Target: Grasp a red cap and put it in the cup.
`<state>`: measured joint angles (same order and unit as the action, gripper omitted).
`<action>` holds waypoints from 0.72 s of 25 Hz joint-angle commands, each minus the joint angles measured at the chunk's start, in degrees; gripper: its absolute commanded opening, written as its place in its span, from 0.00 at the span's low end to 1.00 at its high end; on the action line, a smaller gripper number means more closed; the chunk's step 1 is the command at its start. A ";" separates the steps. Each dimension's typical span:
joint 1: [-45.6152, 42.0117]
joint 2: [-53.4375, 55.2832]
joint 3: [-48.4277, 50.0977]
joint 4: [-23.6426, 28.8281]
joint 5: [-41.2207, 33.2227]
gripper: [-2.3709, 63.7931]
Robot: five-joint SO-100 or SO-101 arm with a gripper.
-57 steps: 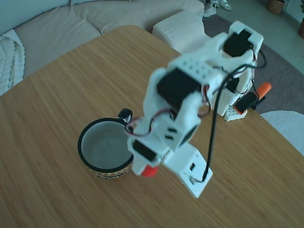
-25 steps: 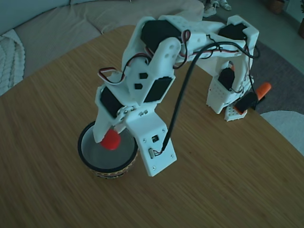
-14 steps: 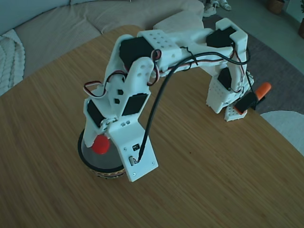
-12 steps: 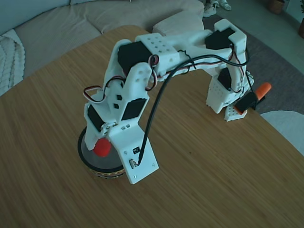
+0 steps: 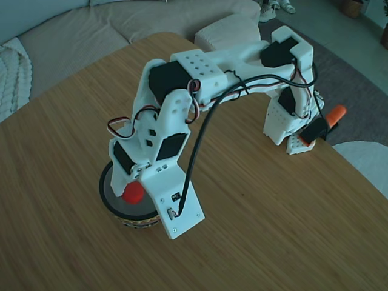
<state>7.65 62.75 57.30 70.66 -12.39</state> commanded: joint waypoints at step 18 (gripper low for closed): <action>0.53 7.47 0.09 0.62 0.44 0.49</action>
<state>8.00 63.37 57.48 71.02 -12.39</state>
